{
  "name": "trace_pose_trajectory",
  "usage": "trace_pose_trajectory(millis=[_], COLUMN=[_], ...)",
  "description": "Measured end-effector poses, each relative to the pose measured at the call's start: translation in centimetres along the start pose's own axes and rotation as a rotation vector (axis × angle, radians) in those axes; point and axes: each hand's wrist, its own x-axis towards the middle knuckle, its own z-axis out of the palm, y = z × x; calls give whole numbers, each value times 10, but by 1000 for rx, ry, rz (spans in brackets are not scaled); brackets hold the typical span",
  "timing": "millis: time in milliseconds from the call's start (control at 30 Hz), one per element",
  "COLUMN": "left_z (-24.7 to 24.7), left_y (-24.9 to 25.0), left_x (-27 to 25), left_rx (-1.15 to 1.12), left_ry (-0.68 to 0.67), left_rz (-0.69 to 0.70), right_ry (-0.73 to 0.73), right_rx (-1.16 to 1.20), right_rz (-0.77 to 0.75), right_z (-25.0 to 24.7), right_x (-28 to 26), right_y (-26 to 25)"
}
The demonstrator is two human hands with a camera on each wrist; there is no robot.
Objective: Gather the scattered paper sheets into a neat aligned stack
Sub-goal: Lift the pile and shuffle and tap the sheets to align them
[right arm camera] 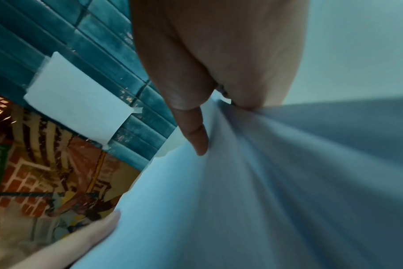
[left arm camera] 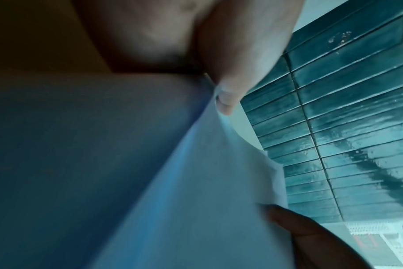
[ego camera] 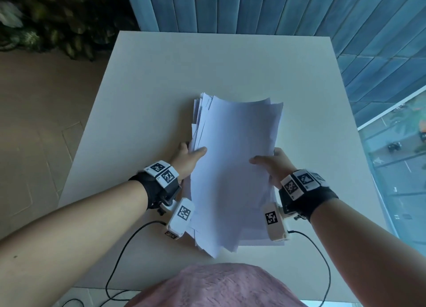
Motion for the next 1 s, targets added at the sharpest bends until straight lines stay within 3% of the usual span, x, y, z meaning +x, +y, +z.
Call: trace_pose_trajectory(millis=[133,300,433,567,767,900,1000], left_z=[-20,-30,-24,-29,-52,-61,-62], left_y=[-7,-3,7,36,121,158,156], left_x=[5,17,16,8,-17,-40,-48], left_rx=[286,307,349,214,46,30,2], left_ry=[26,-159,-192,15,258,327,339], left_rz=[121,-81,-56,180,459,646,720], right_ry=[-50,-181,-87,37,242,257,236], right_rx=[-86,-66,-241,-259,-66,111,125], right_rz=[27,-5,-131,-363,-695,-809,-854], right_z=[-23,-22,-5,-4,-13,-13,-15], right_x=[0,2,-10,-24,-58,-81,-91], right_y=[8,10,-15,-55,-131,-160,-164])
